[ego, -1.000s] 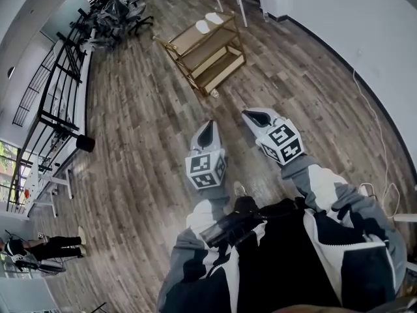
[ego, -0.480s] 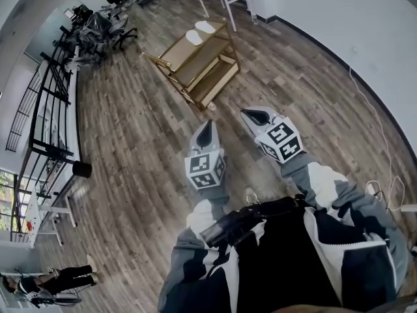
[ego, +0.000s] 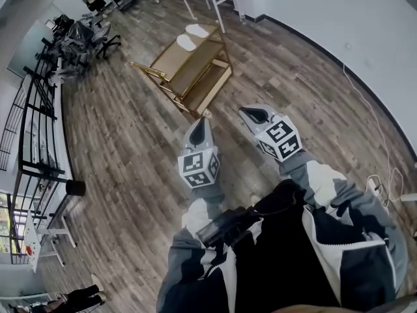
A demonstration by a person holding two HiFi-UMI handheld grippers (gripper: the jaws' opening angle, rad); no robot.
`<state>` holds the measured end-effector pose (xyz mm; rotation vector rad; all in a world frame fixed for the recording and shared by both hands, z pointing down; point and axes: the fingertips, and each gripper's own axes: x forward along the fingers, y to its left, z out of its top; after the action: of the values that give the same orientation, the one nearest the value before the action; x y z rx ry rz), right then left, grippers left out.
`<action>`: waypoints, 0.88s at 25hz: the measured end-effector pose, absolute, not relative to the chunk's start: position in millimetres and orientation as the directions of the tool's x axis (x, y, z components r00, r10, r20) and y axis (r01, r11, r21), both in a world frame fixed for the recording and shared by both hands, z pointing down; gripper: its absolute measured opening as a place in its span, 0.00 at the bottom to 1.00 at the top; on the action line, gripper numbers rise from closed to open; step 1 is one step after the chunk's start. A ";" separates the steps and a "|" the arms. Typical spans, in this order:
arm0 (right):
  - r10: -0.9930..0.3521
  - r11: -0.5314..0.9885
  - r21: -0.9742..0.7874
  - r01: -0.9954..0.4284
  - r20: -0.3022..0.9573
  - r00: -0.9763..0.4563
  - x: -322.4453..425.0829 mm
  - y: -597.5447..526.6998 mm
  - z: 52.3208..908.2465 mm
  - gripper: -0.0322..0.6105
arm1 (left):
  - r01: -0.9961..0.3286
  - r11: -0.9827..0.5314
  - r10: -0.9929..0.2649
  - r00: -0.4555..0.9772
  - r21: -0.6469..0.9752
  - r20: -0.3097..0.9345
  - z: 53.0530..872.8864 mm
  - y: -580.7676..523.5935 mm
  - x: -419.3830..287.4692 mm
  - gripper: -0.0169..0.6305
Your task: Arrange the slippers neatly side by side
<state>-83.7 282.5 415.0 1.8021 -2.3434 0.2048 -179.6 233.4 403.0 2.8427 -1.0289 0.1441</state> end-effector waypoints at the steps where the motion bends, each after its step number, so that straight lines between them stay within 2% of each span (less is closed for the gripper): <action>1: -0.942 0.257 0.000 -0.966 0.225 -0.250 -82.3 276.0 415.6 0.06 | -0.640 -0.765 -0.629 0.766 0.073 0.129 404.7 228.1 -178.0 0.04; 13: -0.932 0.305 -0.020 -0.952 0.197 -0.303 -24.7 157.0 420.3 0.06 | -0.670 -0.738 -0.654 0.739 0.078 0.162 419.5 117.4 -117.7 0.04; 22: -0.896 0.405 -0.024 -0.914 0.187 -0.402 51.3 30.2 408.0 0.06 | -0.726 -0.685 -0.710 0.684 0.062 0.167 406.7 -3.9 -31.0 0.04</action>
<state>51.3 30.2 408.0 1.6285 -2.5098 0.1842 -31.0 -3.9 406.7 2.7691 -1.1852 0.1962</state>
